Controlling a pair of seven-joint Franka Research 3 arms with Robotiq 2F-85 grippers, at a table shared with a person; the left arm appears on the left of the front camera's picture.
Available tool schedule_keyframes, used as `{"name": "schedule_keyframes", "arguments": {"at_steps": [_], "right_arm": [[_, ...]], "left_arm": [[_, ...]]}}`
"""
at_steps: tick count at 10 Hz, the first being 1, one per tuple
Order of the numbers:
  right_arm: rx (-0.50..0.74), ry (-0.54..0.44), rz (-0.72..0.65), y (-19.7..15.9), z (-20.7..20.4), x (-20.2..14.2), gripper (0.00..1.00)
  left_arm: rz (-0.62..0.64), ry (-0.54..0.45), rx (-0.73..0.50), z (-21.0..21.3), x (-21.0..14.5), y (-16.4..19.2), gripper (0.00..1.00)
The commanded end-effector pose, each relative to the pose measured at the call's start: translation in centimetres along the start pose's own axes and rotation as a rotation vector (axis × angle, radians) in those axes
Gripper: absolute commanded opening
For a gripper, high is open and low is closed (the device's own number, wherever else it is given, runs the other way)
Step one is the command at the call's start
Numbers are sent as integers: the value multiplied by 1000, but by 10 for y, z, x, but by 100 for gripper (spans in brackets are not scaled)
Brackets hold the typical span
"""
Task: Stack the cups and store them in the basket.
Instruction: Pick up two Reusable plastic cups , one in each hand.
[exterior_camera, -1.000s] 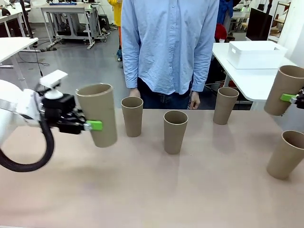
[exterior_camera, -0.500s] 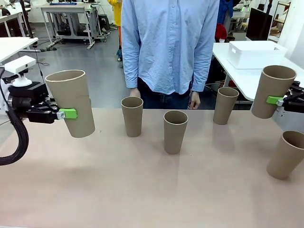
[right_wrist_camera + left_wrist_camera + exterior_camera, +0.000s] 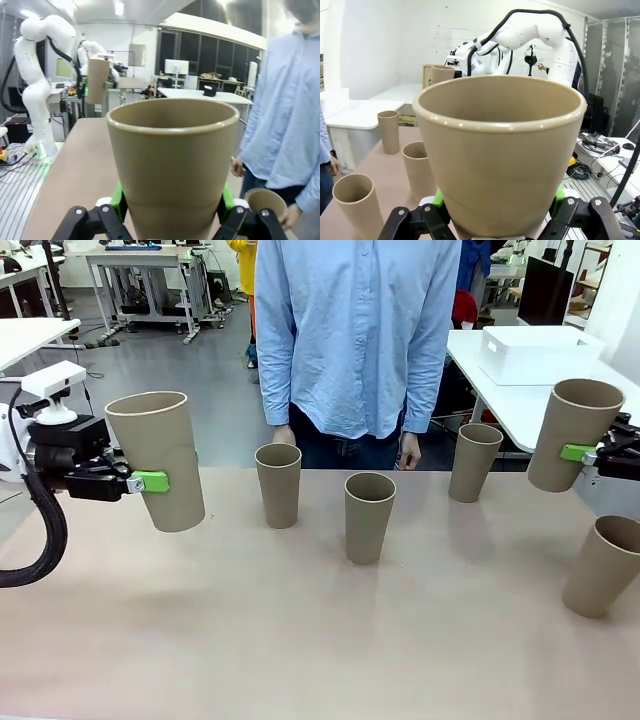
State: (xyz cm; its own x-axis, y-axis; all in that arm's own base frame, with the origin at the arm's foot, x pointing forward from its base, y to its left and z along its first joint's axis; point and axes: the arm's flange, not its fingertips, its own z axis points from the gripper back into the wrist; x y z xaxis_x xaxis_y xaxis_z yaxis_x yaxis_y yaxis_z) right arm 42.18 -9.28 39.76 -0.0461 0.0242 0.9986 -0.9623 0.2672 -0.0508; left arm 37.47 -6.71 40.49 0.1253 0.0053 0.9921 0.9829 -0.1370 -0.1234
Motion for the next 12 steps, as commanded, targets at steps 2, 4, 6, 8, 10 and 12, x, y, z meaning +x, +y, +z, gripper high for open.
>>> {"name": "schedule_keyframes", "arguments": {"at_steps": [2,4,6,8,10,12], "right_arm": [[72,1,-9,63,-52,20,85],[79,-2,-33,96,-74,17,85],[90,27,-83,121,-94,9,85],[116,41,-125,135,-109,0,85],[130,18,-116,143,-114,-14,85],[155,-39,-93,152,-111,-32,85]], "left_arm": [[-24,3,-7,10,-3,8,85],[-80,20,23,18,-6,-5,85],[-126,59,30,22,-13,-22,85],[-153,64,21,27,-26,-24,85],[-195,45,41,38,-32,-18,85],[-187,17,45,50,-35,-12,85]]}}
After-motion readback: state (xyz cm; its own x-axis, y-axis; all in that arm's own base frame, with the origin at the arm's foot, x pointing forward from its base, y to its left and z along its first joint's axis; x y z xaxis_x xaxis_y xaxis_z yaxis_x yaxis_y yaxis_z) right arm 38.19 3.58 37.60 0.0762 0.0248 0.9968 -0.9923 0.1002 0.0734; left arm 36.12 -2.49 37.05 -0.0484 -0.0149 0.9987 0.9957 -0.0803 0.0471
